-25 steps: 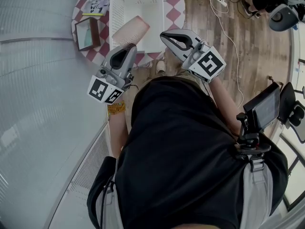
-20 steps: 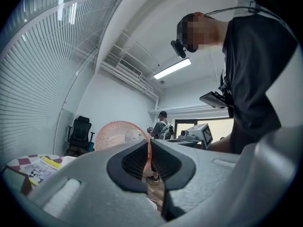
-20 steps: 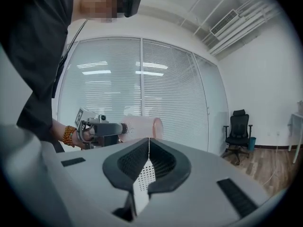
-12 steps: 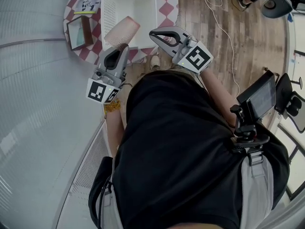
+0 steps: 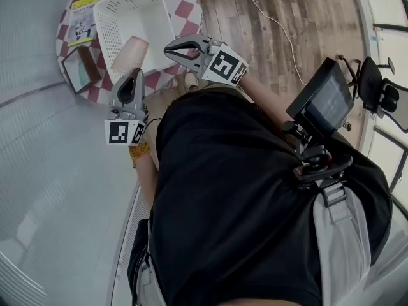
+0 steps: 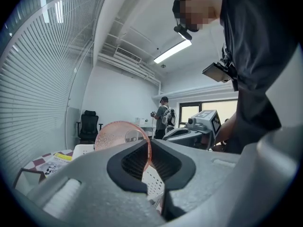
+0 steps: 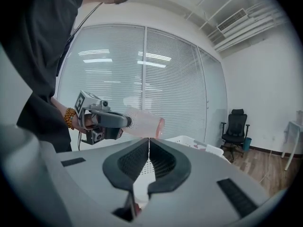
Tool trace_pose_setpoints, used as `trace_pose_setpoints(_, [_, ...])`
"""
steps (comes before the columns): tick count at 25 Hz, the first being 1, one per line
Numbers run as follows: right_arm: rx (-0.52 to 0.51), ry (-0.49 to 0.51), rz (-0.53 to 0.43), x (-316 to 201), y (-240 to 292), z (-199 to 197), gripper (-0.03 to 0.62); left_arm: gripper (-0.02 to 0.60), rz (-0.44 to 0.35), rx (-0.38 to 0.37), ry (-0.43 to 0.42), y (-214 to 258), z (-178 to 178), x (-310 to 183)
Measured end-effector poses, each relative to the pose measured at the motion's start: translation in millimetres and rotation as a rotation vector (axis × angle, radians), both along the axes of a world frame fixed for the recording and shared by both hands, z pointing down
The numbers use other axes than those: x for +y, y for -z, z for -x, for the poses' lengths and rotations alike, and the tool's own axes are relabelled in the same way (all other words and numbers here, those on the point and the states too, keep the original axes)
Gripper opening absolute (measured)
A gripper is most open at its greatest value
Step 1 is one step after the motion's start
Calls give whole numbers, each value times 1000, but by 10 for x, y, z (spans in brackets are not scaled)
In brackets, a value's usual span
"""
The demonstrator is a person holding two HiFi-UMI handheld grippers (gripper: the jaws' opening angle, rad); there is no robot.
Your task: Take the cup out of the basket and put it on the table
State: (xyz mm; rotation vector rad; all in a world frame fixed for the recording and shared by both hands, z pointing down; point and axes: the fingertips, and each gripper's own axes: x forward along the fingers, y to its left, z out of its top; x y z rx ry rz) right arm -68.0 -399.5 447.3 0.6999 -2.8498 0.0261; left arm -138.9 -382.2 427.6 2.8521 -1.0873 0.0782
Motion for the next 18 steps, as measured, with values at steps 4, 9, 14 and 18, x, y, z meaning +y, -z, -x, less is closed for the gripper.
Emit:
trace_pose_setpoints(4, [6, -11, 15, -11, -94, -17, 14, 21, 29, -44, 7, -176, 17, -26])
trace_pose_setpoints(9, [22, -18, 29, -29, -160, -19, 14, 21, 65, -52, 20, -356, 71, -29])
trace_pose_setpoints(14, [56, -35, 29, -23, -260, -5, 14, 21, 87, -68, 30, -516, 73, 4])
trace_pose_setpoints(18, [71, -53, 42, -1, -312, -40, 14, 21, 99, -68, 33, -551, 37, 16])
